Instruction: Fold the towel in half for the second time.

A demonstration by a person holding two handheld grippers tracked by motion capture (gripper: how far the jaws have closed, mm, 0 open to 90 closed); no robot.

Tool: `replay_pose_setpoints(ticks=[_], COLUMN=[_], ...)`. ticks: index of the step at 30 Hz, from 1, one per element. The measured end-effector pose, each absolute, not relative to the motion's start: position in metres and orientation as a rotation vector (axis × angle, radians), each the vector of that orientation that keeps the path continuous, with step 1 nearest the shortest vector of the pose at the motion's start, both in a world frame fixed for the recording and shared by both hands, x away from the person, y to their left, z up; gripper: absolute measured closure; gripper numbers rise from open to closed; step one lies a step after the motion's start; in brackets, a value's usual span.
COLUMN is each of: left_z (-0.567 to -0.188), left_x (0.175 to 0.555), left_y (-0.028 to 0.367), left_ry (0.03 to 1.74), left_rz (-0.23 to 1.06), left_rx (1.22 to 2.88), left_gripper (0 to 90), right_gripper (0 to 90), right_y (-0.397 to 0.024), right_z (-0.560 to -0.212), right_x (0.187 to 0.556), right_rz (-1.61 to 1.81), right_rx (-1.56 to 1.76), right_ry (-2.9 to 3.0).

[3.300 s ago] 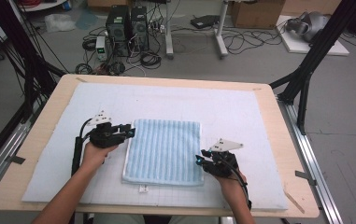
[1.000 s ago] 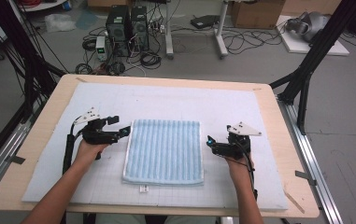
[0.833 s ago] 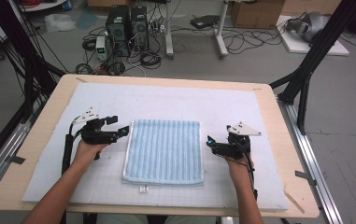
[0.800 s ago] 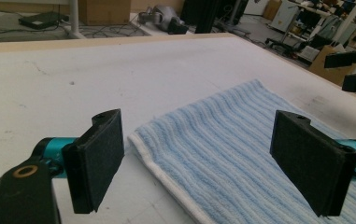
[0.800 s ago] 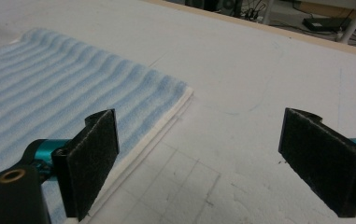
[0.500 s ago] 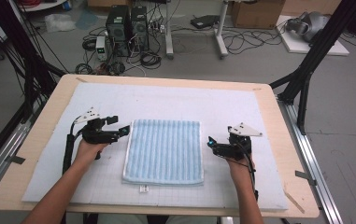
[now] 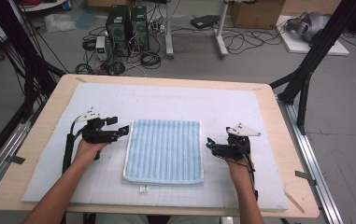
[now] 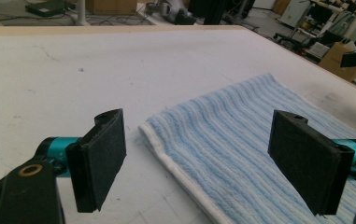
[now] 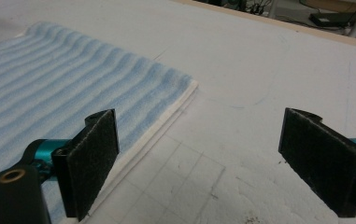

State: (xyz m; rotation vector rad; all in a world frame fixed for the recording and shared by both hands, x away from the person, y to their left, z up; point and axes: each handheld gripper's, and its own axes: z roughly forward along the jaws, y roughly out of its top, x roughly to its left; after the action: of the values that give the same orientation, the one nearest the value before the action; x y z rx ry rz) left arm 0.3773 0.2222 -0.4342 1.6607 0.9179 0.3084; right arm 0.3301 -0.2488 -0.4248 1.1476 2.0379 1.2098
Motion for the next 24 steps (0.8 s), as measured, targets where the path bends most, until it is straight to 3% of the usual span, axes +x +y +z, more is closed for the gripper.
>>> replay_pose_setpoints(ticks=[16, 24], left_z=[-0.423, -0.431], left_x=[0.408, 0.425], left_y=[0.209, 0.194], left_ry=[0.979, 1.008], left_rz=[0.298, 0.287], left_rx=[1.713, 1.830], left_gripper=[20.3, 24.0], right_gripper=[11.6, 11.6], right_y=[-0.251, -0.250], right_z=[-0.424, -0.424], right_x=[0.329, 0.330], right_rz=[1.253, 1.258], right_rx=[1.170, 1.172], right_ry=[2.035, 2.042])
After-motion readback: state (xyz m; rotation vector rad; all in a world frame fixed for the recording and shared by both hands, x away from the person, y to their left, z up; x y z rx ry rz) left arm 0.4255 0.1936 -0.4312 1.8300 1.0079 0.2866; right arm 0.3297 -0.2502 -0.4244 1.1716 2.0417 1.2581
